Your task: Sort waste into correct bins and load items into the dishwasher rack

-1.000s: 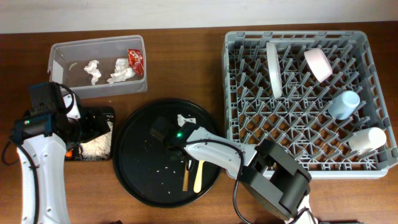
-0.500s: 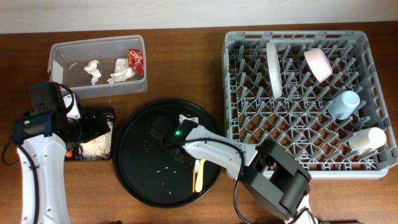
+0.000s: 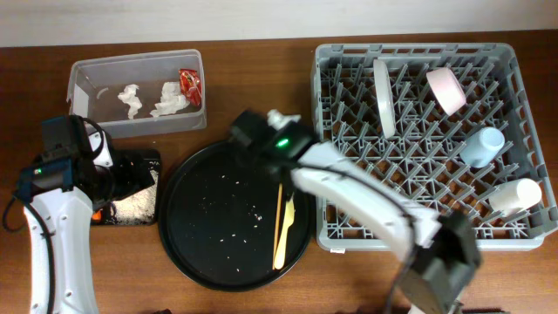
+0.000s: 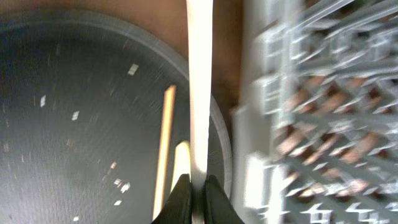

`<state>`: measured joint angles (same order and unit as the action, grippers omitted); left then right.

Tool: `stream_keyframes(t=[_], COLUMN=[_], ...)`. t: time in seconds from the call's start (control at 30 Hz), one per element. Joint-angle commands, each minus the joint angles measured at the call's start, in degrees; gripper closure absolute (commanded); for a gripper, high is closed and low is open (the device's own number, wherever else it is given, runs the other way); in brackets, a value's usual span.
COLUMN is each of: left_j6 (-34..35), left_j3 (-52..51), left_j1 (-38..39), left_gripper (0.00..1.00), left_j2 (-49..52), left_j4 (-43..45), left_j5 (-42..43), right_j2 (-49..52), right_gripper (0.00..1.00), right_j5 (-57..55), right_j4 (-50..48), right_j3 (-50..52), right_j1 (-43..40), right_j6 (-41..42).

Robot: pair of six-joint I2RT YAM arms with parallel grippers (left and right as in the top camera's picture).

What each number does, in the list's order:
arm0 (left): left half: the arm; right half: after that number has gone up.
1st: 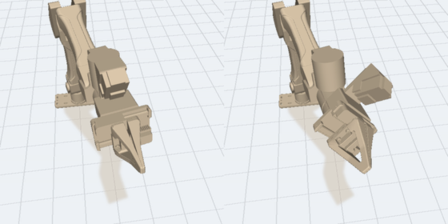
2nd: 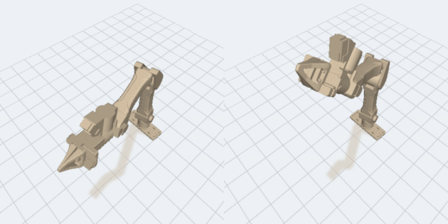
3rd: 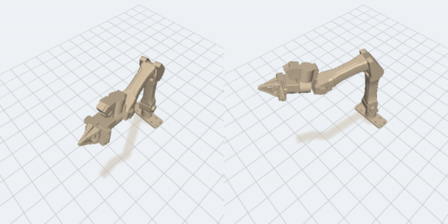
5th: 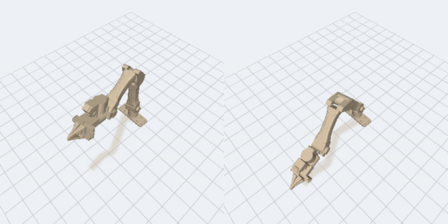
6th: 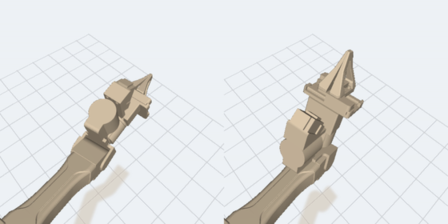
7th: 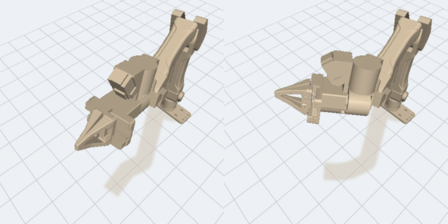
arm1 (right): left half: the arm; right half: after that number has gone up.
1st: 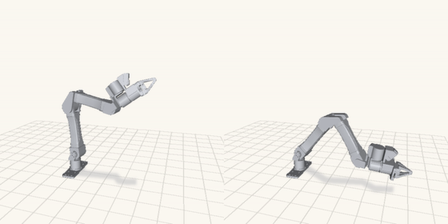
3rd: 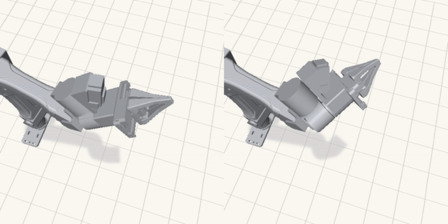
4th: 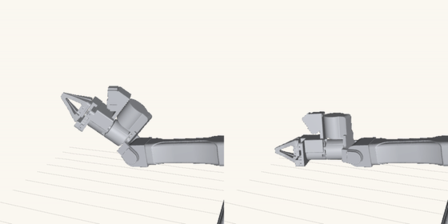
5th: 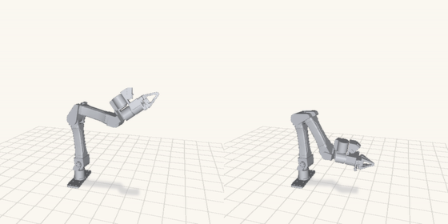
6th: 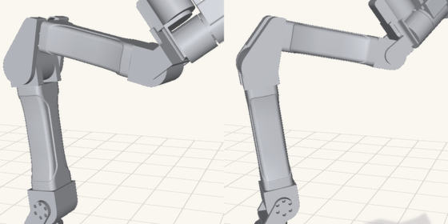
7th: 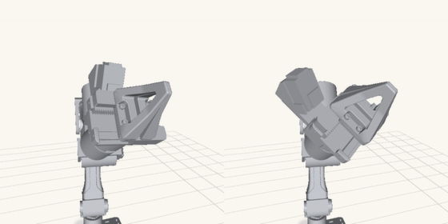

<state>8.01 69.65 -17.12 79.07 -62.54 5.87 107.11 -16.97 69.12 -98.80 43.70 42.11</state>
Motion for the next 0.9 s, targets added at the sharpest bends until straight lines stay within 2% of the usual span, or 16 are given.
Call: stream_keyframes(t=[0.0, 0.03, 0.1, 0.17, 0.27, 0.33, 0.4, 0.43, 0.47, 0.57, 0.63, 0.77, 0.87], left_j6=[0.07, 0.07, 0.07, 0.07, 0.07, 0.07, 0.07, 0.07, 0.07, 0.07, 0.07, 0.07, 0.09], left_j3=[0.57, 0.57, 0.57, 0.57, 0.57, 0.57, 0.57, 0.57, 0.57, 0.57, 0.57, 0.57, 0.57], left_j1=[-0.15, -0.15, -0.15, -0.15, -0.15, -0.15, -0.15, -0.15, -0.15, -0.15, -0.15, -0.15, -0.15], left_gripper=[0.05, 0.05, 0.05, 0.05, 0.05, 0.05, 0.05, 0.05, 0.05, 0.05, 0.05, 0.05, 0.05], left_j2=[-0.50, -0.50, -0.50, -0.50, -0.50, -0.50, -0.50, -0.50, -0.50, -0.50, -0.50, -0.50, -0.50], left_j4=[0.07, 0.07, 0.09, 0.04, 0.02, 0.04, 0.02, 0.02, 0.02, 0.02, 0.09, 0.04, 0.04], left_j5=[0.81, 0.81, 0.81, 0.81, 0.81, 0.79, 0.79, 0.81, 0.79, 0.81, 0.79, 0.81, 0.83], right_j2=[-6.34, -6.27, -5.64, -5.49, -5.49, -5.49, -5.49, -5.49, -5.62, -6.82, -7.02, -2.71, -0.83], right_gripper=[0.96, 0.96, 0.96, 0.96, 0.96, 0.95, 0.64, 0.55, 0.52, 0.51, 0.52, 0.52, 0.53], right_j5=[-0.92, 0.61, 2.34, 7.58, 12.94, 13.35, 13.33, 13.33, 13.35, 14.97, 15.50, 15.47, 15.06], right_j4=[1.92, 3.50, 3.63, -3.17, -11.50, -13.31, -14.84, -14.99, -14.21, -6.58, -4.98, -5.07, -8.00], right_j3=[-1.49, -1.40, 2.01, 8.96, 17.94, 19.65, 19.63, 19.54, 18.29, 8.74, 6.08, 12.09, 17.29], right_j1=[-8.63, -11.65, -16.31, -17.53, -17.46, -17.46, -17.49, -17.49, -17.49, -16.02, -11.85, 1.20, 4.66], right_j6=[-8.83, -12.07, -13.44, -17.77, -17.92, -17.90, -17.92, -17.92, -17.92, -17.64, -14.21, 3.13, 6.62])
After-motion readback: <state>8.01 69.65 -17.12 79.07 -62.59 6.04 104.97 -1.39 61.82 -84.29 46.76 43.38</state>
